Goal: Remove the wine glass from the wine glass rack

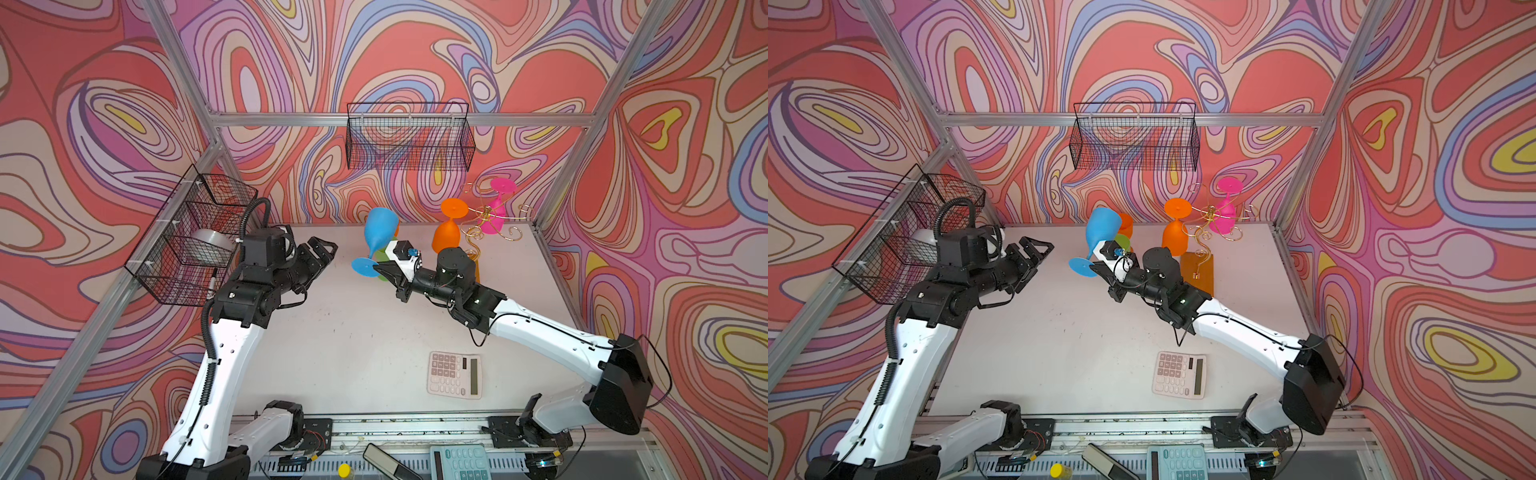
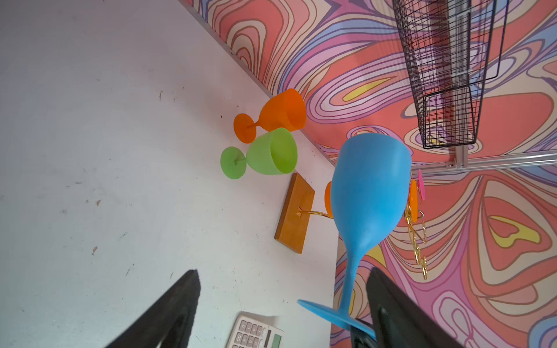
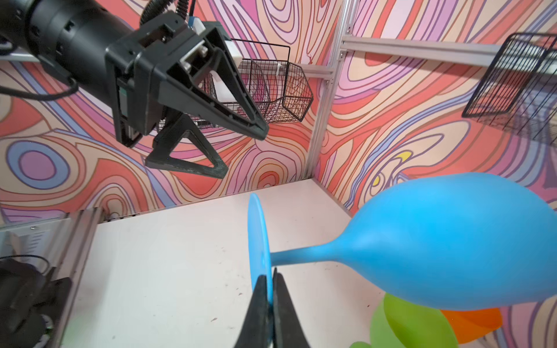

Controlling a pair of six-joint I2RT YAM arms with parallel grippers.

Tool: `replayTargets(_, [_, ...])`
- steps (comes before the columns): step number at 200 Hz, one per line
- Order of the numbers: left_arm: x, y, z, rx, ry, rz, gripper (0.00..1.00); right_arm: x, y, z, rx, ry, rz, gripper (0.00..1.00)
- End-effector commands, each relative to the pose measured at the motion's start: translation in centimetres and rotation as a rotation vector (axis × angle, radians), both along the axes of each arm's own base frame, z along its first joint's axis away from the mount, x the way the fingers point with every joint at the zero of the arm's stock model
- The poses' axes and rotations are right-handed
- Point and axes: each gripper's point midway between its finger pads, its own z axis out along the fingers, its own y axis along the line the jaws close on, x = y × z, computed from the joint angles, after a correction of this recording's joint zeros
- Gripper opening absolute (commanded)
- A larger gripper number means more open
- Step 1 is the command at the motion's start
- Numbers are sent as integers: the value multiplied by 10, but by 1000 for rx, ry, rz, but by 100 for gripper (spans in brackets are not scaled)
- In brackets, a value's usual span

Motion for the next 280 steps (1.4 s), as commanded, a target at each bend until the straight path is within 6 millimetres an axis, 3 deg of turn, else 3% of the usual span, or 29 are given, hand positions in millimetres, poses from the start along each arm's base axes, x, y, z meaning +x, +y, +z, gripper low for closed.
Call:
replayTargets(1, [2, -4, 2, -118, 42, 41, 85, 8, 5, 3, -29, -185, -47, 0])
replayTargets(105, [31, -16, -18, -287, 197, 80, 76, 49, 26, -18, -130, -427, -159, 0])
replayTargets(153, [52, -12, -39, -342, 261, 98, 69, 66, 36, -31, -184, -531, -206, 0])
replayTargets(164, [58, -11, -43, -353, 279, 96, 68, 67, 37, -25, -179, -557, -224, 0])
replayTargets(169, [60, -11, -43, -356, 283, 95, 68, 71, 42, -38, -198, -551, -222, 0])
replayTargets(211, [70, -1, -46, -379, 288, 115, 67, 83, 55, -56, -259, -631, -242, 0])
replayTargets(280, [74, 7, -48, -440, 297, 137, 63, 90, 67, -54, -250, -664, -237, 0])
